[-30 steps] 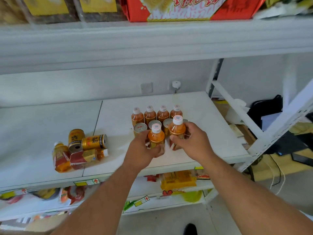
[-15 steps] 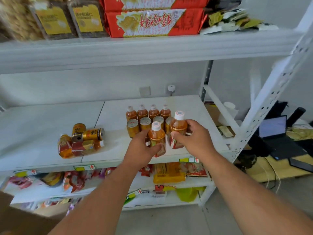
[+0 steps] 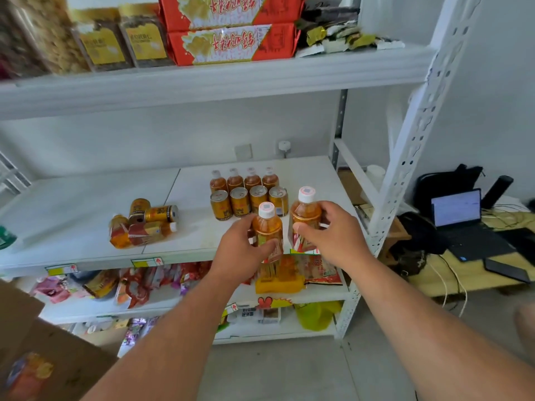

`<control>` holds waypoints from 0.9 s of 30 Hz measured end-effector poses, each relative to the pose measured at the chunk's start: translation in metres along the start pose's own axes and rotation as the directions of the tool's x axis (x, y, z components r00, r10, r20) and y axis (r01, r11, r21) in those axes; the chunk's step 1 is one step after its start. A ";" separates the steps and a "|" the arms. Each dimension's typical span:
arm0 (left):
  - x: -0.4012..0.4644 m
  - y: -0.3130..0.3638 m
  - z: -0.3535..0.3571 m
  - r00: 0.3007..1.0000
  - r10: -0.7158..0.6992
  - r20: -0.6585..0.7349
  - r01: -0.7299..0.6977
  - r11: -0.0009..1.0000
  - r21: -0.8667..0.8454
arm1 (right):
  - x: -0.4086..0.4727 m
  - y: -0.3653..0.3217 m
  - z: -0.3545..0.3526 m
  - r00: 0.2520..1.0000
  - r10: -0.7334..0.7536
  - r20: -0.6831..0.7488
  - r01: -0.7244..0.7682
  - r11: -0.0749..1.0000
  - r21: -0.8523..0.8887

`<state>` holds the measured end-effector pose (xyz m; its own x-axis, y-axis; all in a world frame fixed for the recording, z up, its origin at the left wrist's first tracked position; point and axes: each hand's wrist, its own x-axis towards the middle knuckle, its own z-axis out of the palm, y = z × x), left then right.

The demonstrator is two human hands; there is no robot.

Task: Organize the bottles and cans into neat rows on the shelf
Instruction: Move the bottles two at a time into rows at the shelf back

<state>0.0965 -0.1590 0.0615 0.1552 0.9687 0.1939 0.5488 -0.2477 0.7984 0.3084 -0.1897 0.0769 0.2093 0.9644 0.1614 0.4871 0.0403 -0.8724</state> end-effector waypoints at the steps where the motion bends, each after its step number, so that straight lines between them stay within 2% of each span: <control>1: -0.005 0.000 0.000 1.000 0.001 0.006 -0.001 1.000 -0.003 | -0.006 -0.002 -0.002 1.000 -0.001 -0.008 0.001 1.000 -0.004; 15: -0.064 0.019 0.005 0.997 0.042 0.061 -0.040 0.998 -0.048 | -0.080 -0.006 -0.035 0.996 0.012 -0.088 -0.017 0.999 -0.047; 27: -0.044 0.067 0.062 1.000 0.018 0.025 -0.018 1.000 -0.016 | -0.049 0.029 -0.096 0.998 0.002 -0.059 -0.003 1.000 -0.014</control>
<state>0.1777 -0.2194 0.0712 0.1856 0.9632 0.1942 0.5323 -0.2647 0.8041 0.3933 -0.2607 0.0883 0.2600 0.9474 0.1865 0.4980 0.0339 -0.8665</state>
